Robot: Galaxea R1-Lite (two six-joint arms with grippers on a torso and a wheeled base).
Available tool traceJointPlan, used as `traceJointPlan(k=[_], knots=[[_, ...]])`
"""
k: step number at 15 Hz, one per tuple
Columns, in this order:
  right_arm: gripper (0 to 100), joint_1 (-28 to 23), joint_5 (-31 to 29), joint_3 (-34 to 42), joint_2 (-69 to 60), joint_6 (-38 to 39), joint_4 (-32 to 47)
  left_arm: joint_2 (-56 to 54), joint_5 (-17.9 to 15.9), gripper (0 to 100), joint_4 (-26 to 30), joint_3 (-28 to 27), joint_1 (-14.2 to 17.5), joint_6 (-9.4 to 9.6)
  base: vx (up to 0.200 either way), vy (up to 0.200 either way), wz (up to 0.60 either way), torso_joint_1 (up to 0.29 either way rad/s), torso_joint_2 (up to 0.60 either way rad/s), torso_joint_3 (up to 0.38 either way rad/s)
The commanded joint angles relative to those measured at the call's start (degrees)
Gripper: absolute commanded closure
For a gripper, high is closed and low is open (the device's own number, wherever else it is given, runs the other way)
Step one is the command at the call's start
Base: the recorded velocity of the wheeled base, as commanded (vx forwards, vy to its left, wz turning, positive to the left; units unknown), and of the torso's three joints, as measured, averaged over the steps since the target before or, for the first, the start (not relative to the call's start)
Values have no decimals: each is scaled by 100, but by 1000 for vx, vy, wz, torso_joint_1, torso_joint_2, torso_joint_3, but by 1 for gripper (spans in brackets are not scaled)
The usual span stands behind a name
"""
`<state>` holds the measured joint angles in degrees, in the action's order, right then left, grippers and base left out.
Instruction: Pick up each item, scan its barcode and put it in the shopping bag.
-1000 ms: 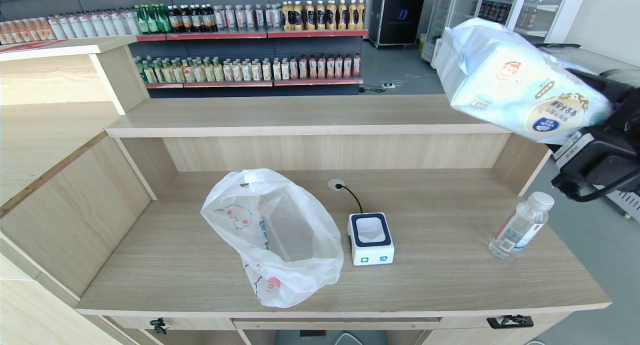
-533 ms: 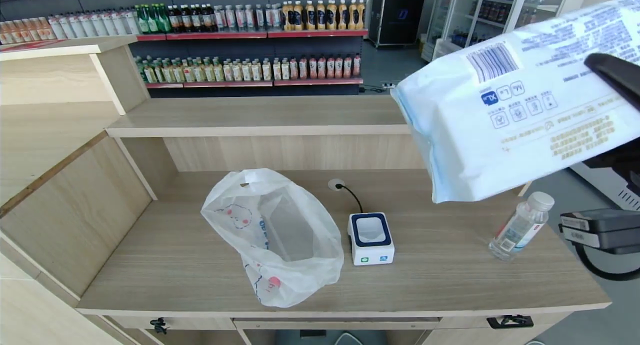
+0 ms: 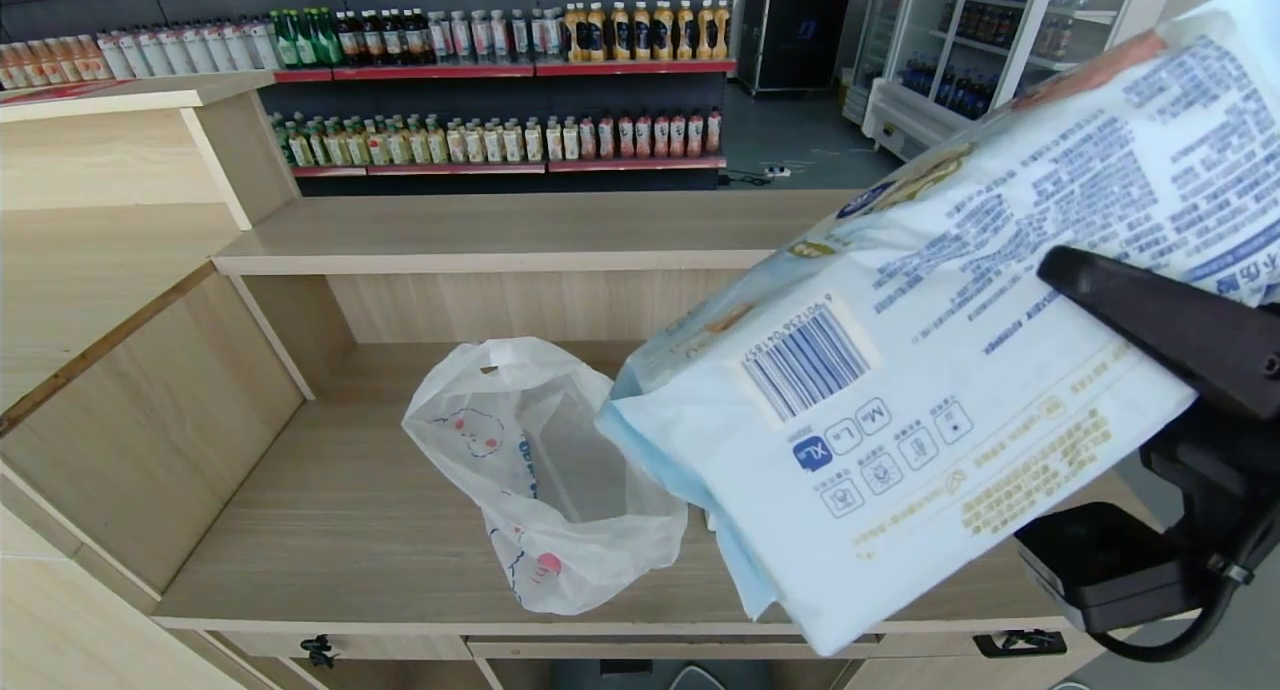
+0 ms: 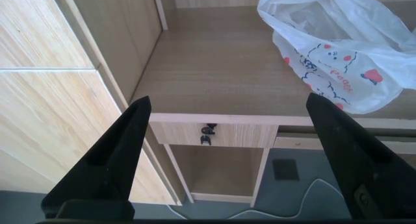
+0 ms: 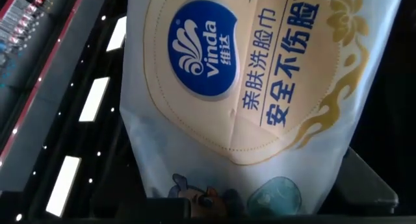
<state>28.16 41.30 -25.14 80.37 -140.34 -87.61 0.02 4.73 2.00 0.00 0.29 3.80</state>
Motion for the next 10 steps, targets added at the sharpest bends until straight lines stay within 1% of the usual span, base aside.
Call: traceJointPlan(k=[1,5,10], knots=[[100,225,-52,-53,312,-108,-19,-2,2,0,2,0,6,6,0,0,0,0,0,0],[100,199,-149,-44,49,-108,16,-2,2,0,2,0,-3,6,0,0,0,0,0,0],[100,190,-114,-35,-233,-108,341,-2,2,0,2,0,-3,-2,0,0,0,0,0,0]])
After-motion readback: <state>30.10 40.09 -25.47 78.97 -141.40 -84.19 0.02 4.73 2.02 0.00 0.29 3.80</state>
